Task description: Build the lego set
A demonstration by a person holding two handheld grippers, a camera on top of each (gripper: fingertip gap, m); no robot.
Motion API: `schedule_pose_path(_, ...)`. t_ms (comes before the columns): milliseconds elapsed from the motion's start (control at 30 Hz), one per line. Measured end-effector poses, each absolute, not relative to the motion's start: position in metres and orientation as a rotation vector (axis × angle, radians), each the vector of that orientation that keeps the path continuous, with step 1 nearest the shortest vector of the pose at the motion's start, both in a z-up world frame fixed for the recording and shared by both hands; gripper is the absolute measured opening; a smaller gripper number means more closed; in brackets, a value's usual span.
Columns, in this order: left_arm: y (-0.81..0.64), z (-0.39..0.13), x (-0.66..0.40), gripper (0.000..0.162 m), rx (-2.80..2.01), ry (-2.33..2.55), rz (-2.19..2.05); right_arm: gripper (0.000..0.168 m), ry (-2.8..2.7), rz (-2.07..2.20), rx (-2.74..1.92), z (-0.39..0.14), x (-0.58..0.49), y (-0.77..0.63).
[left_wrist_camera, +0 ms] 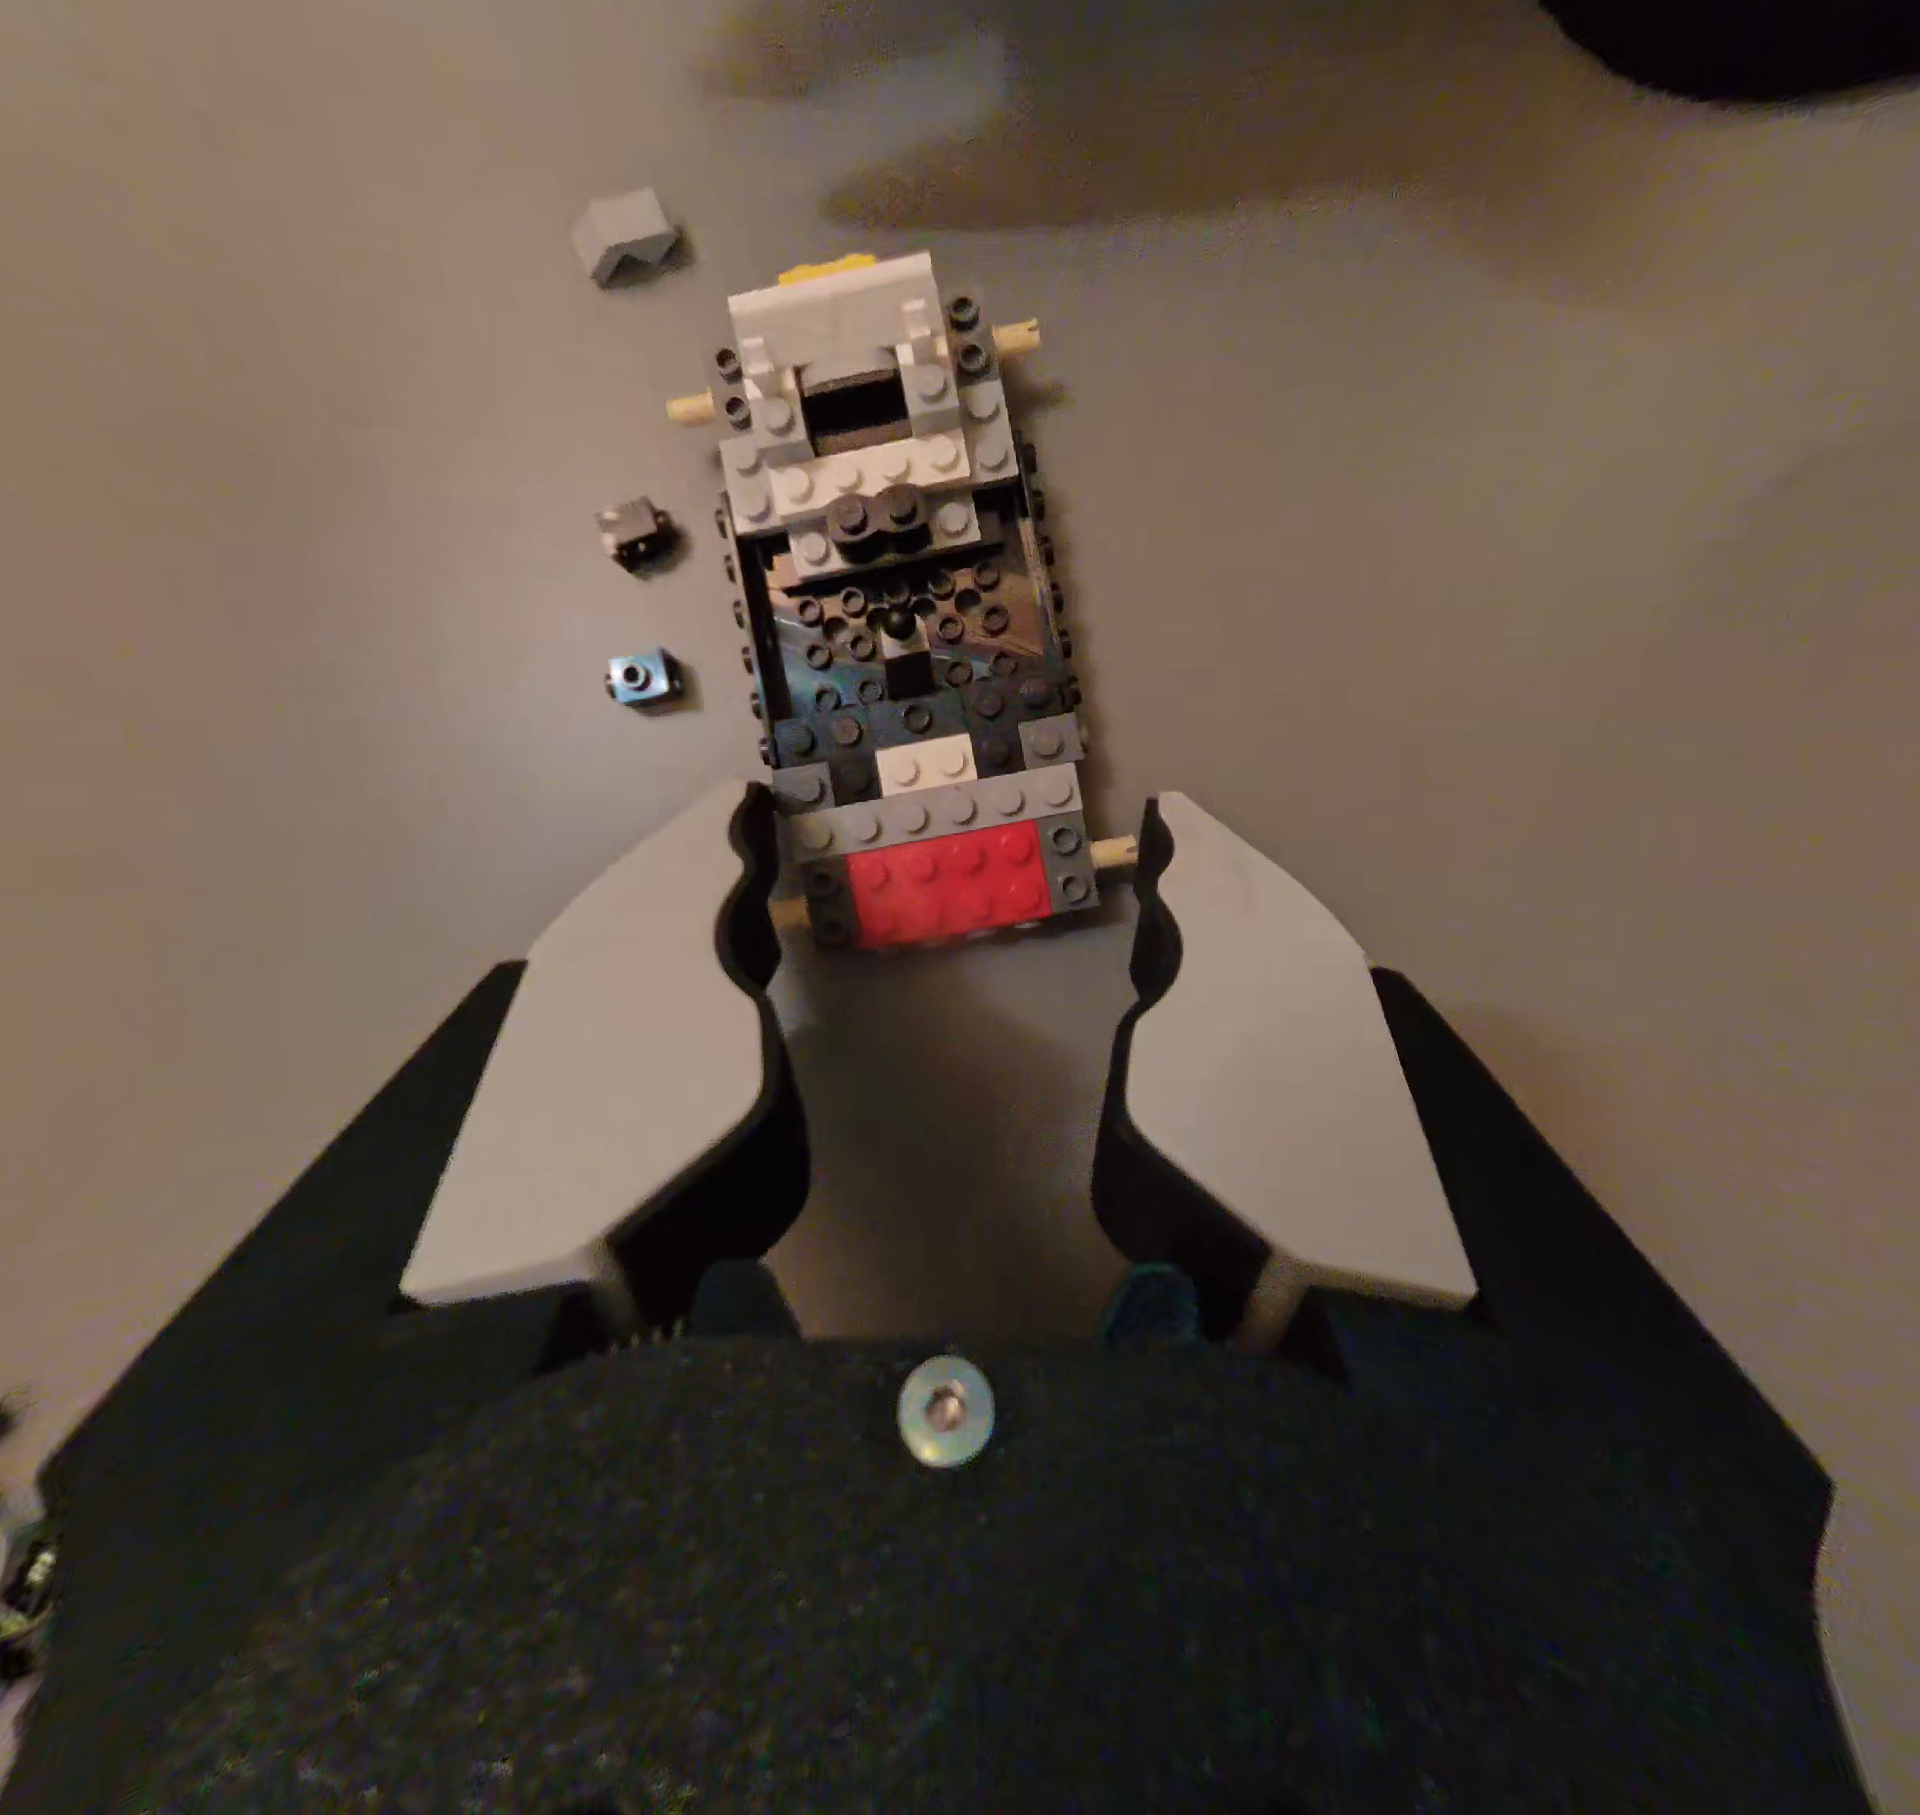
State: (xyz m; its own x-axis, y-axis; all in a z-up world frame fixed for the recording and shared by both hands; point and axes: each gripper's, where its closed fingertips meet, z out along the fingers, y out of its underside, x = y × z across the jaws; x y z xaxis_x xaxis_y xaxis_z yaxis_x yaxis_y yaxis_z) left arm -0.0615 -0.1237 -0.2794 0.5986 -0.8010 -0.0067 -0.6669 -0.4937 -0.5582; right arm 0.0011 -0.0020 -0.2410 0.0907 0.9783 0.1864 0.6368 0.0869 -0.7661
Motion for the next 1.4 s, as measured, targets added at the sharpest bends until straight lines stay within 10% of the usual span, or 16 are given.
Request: schedule_pose_path(1400,-0.096,-0.247,-0.069,0.045,-2.13,0.957,-0.395,0.007,-1.586,0.525,-1.729,-0.257,-0.014,-0.003)
